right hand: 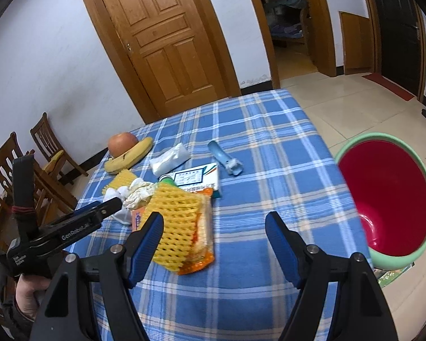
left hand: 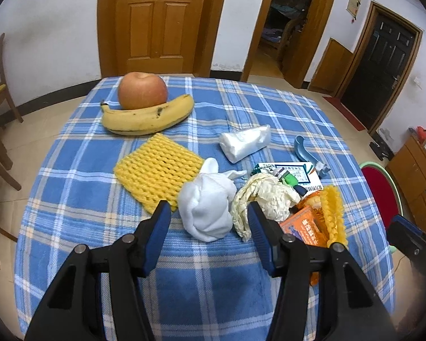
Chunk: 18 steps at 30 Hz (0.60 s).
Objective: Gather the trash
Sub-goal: 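Move both tools back over the table toward the remaining trash, then grasp the white tissue with the left tool while the right tool grasps the yellow foam net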
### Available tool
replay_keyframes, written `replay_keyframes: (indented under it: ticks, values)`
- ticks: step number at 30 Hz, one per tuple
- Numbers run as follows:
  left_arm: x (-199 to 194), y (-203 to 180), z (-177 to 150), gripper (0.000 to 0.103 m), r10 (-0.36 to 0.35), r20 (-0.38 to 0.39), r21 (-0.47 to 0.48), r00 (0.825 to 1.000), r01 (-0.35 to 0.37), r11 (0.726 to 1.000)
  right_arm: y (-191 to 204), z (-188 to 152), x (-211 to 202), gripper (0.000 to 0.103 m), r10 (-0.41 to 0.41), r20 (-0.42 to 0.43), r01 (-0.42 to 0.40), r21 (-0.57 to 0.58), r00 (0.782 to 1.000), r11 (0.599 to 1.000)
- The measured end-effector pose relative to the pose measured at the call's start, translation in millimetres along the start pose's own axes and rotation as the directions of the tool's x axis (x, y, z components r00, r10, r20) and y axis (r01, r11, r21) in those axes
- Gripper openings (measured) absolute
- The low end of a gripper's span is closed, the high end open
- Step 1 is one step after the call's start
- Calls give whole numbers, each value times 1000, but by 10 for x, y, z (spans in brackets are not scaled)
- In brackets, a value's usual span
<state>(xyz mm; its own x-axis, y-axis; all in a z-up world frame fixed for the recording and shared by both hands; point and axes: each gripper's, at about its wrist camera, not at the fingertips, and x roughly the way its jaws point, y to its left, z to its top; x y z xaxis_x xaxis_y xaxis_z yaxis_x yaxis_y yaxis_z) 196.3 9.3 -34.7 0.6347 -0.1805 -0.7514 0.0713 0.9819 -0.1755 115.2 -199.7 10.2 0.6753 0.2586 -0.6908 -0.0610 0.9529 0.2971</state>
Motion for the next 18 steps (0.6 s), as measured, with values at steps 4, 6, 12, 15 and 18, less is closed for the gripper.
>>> replay_keyframes:
  ticks: [4, 6, 12, 15, 18]
  values:
    - [65, 4, 4, 40, -13, -13, -2, 1000, 13, 1000, 70, -2, 87, 76, 5, -16, -6, -9, 1000, 1000]
    - [87, 12, 1, 31, -14, -11, 1, 1000, 14, 1000, 103, -2, 131, 76, 9, -24, -9, -10, 1000, 1000]
    - [57, 40, -11, 13, -45, 4, -4, 999, 45, 999, 192, -35, 237, 76, 24, -50, -25, -18, 998, 1000]
    - [-26, 50, -20, 13, -62, 22, -13, 998, 62, 998, 239, -60, 278, 76, 35, -63, -36, -26, 997, 999]
    - [-148, 60, -35, 13, -75, 45, -21, 996, 76, 997, 287, -84, 320, 76, 44, -76, -46, -33, 996, 998]
